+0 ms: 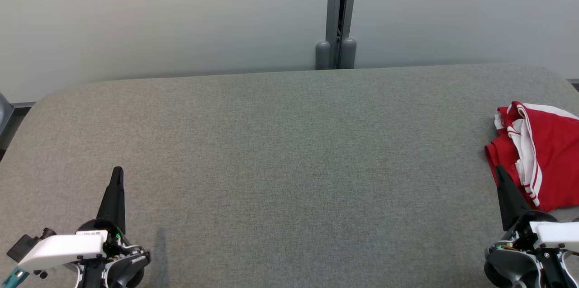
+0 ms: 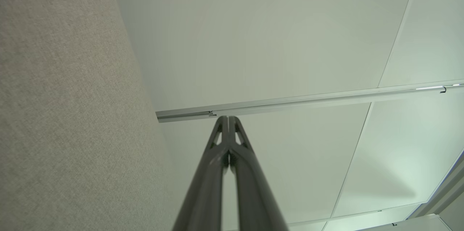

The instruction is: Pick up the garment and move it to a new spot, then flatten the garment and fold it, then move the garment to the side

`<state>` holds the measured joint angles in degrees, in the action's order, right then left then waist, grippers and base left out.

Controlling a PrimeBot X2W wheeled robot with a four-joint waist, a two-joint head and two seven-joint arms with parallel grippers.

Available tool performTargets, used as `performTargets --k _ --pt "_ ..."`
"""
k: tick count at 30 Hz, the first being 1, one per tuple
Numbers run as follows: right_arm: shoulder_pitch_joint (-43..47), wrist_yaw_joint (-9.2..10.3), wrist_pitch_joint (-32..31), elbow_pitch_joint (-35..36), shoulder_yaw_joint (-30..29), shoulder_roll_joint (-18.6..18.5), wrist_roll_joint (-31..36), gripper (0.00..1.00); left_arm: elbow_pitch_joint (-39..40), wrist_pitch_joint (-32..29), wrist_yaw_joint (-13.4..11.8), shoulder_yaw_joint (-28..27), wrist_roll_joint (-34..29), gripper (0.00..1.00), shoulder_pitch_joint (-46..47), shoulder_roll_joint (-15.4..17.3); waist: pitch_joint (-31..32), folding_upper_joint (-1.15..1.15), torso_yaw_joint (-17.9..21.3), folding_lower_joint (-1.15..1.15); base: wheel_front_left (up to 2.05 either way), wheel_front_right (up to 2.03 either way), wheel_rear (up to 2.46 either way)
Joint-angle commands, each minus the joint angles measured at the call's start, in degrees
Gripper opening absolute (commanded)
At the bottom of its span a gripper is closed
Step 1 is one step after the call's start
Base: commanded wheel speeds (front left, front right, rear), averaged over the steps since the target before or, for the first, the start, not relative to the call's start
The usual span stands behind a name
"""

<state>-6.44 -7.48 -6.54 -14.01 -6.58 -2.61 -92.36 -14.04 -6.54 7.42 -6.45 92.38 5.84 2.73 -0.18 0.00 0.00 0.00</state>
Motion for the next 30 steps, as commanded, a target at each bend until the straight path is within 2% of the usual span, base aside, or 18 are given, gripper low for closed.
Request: performTargets --k 1,30 --pt "0.5 -0.02 -0.2 0.2 0.0 -0.5 -0.1 0.00 0.2 -0.2 0.2 -0.2 0.1 0.00 0.8 0.3 0.0 0.00 0.0 0.00 0.00 0.00 0.00" --pt "0.5 -0.01 -0.2 0.2 0.0 -0.5 -0.1 0.00 0.2 -0.2 0.2 -0.2 0.1 0.00 0.8 0.3 0.0 0.00 0.0 0.00 0.00 0.00 0.00"
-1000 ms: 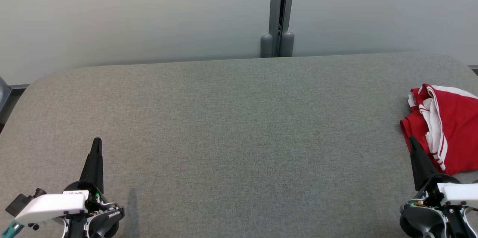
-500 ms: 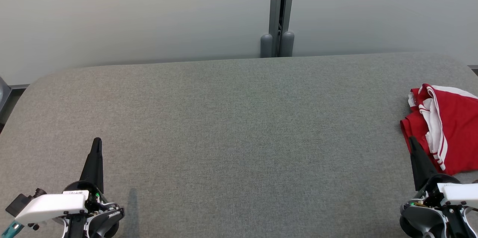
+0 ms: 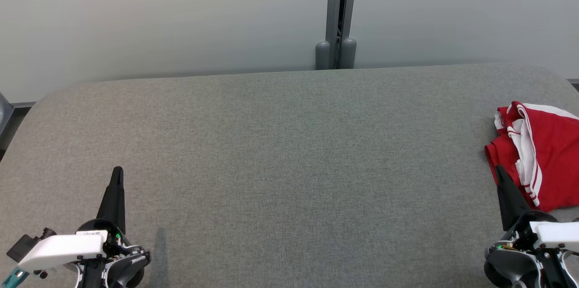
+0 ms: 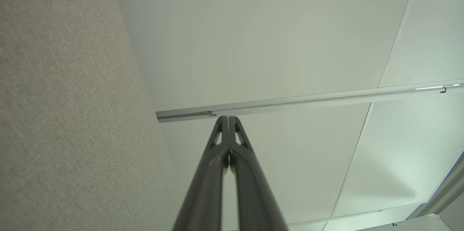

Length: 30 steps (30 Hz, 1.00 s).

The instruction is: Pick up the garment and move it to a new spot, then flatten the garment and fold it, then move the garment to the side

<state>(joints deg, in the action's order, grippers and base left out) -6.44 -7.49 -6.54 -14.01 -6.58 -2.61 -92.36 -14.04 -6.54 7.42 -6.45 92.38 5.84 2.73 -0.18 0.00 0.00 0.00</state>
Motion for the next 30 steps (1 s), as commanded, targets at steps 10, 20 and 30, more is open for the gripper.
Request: performTargets --k 10,20,30 --pt "0.5 -0.01 -0.2 0.2 0.0 -0.5 -0.1 0.00 0.2 -0.2 0.2 -0.2 0.1 0.00 0.8 0.3 0.0 0.00 0.0 0.00 0.00 0.00 0.00" --pt "0.5 -0.01 -0.2 0.2 0.0 -0.5 -0.1 0.00 0.2 -0.2 0.2 -0.2 0.1 0.00 0.8 0.3 0.0 0.00 0.0 0.00 0.00 0.00 0.00" --pt "0.5 -0.01 -0.2 0.2 0.0 -0.5 -0.1 0.00 0.2 -0.2 0.2 -0.2 0.1 0.00 0.8 0.3 0.0 0.00 0.0 0.00 0.00 0.00 0.00"
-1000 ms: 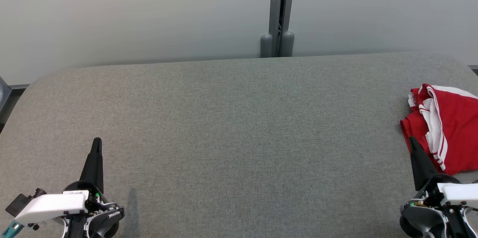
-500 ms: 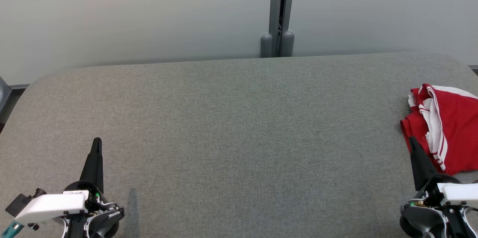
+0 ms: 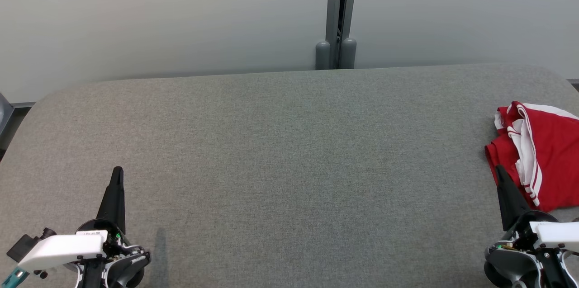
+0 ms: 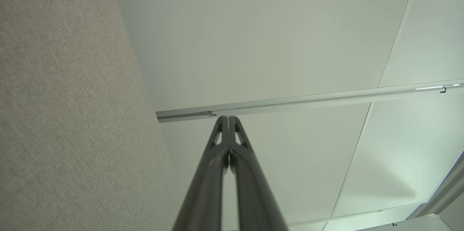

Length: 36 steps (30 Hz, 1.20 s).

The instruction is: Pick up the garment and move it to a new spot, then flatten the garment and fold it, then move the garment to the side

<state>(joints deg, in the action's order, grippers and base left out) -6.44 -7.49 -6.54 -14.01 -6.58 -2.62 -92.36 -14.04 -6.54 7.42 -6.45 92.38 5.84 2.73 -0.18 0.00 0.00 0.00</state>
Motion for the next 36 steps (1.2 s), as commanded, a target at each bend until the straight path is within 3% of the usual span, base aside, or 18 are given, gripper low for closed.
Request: performTargets --k 1,36 --pt "0.5 -0.01 -0.2 0.2 0.0 -0.5 -0.1 0.00 0.2 -0.2 0.2 -0.2 0.1 0.00 0.8 0.3 0.0 0.00 0.0 0.00 0.00 0.00 0.00" --pt "0.5 0.00 -0.2 0.2 0.0 -0.5 -0.1 0.00 0.2 -0.2 0.2 -0.2 0.1 0.00 0.8 0.3 0.0 0.00 0.0 0.00 0.00 0.00 0.00"
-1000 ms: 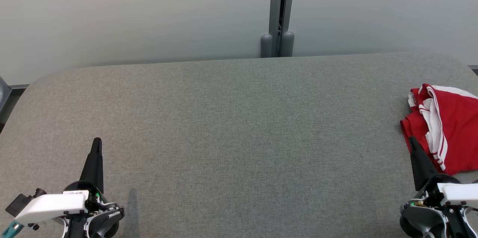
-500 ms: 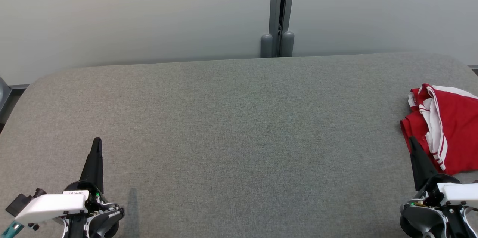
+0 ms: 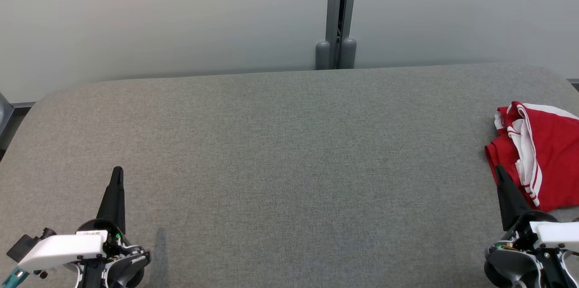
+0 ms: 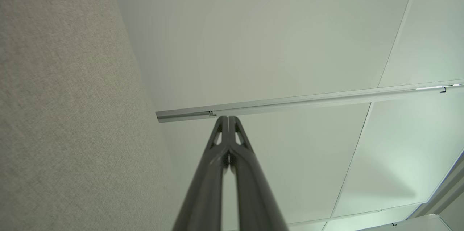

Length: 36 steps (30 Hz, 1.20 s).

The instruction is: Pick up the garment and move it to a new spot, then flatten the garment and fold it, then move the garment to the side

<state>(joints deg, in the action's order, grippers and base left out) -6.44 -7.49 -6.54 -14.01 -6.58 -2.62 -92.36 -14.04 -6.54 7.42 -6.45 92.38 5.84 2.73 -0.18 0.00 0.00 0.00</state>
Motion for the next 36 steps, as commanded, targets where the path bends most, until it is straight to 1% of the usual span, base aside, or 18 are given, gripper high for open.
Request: performTargets --k 1,36 --pt "0.5 -0.01 -0.2 0.2 0.0 -0.5 -0.1 0.00 0.2 -0.2 0.2 -0.2 0.1 0.00 0.8 0.3 0.0 0.00 0.0 0.00 0.00 0.00 0.00" --pt "0.5 -0.01 -0.2 0.2 0.0 -0.5 -0.1 0.00 0.2 -0.2 0.2 -0.2 0.1 0.00 0.8 0.3 0.0 0.00 0.0 0.00 0.00 0.00 0.00"
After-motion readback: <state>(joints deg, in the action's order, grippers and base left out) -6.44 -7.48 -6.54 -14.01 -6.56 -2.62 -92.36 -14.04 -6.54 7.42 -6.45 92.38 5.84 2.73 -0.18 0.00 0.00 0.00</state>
